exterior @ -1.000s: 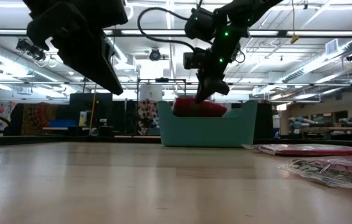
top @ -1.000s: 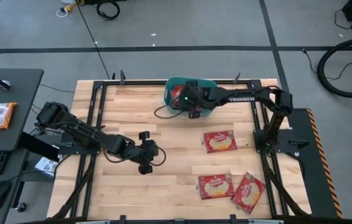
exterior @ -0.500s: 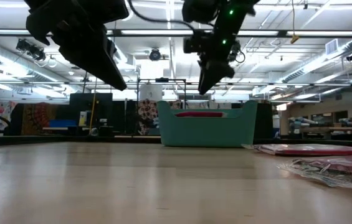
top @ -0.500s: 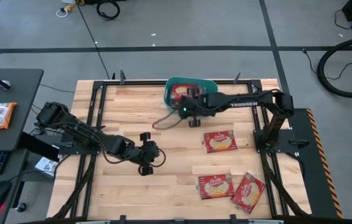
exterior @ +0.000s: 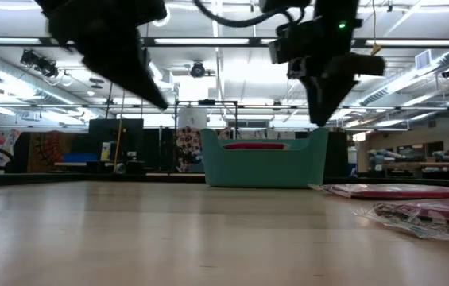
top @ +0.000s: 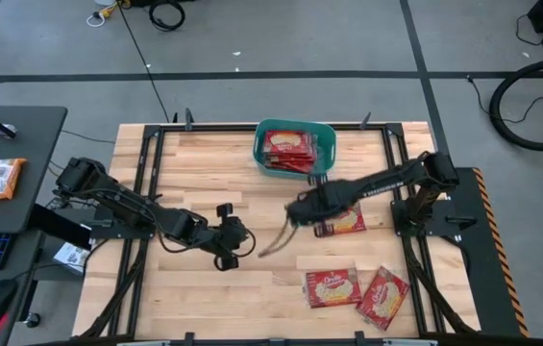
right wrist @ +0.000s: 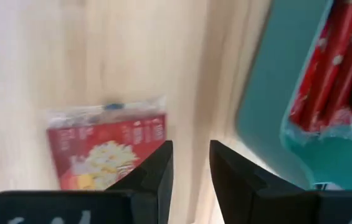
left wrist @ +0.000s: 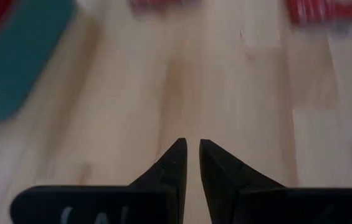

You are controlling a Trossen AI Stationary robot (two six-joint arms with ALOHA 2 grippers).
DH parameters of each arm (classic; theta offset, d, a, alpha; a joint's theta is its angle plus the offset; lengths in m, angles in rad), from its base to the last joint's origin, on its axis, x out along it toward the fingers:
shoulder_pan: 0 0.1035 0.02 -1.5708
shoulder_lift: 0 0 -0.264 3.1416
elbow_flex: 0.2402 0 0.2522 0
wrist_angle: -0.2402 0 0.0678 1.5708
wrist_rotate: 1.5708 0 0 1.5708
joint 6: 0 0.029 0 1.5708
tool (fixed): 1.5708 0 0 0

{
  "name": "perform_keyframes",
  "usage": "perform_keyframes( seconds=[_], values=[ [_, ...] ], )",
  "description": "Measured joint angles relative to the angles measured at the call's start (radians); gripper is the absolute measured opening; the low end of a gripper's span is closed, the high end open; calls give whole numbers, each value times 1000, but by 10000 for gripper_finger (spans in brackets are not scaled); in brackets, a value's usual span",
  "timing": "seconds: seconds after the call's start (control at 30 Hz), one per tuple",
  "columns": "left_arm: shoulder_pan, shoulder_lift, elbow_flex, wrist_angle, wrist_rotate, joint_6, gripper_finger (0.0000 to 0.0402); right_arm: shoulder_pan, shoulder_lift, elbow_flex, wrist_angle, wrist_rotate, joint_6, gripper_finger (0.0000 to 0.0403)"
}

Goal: Sort popcorn bags into baskets
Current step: Put the bottom left red popcorn bag into the blue bin

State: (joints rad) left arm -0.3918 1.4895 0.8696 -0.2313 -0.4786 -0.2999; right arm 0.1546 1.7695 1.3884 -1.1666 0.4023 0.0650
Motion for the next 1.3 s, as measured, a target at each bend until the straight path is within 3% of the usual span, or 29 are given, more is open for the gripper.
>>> perform_keyframes(
  seconds=[0.27,0.47,0.57,0.8,1.1,1.3],
  values=[
    [-8,16,-8,214,-180,225,48,126,-21,-88,-23,45,194,110],
    [-87,-67,-201,567,-387,456,33,226,-149,-168,-62,42,413,110],
    [-95,-152,-293,665,-371,467,23,269,-226,-226,-38,42,499,110],
    [-88,-258,-428,822,-123,453,10,323,-360,-381,129,30,593,110],
    [-76,-261,-432,832,-129,442,16,322,-309,-419,181,-5,503,117],
    [-72,-261,-432,850,-129,441,13,320,-198,-418,177,-27,458,158]
  ],
)
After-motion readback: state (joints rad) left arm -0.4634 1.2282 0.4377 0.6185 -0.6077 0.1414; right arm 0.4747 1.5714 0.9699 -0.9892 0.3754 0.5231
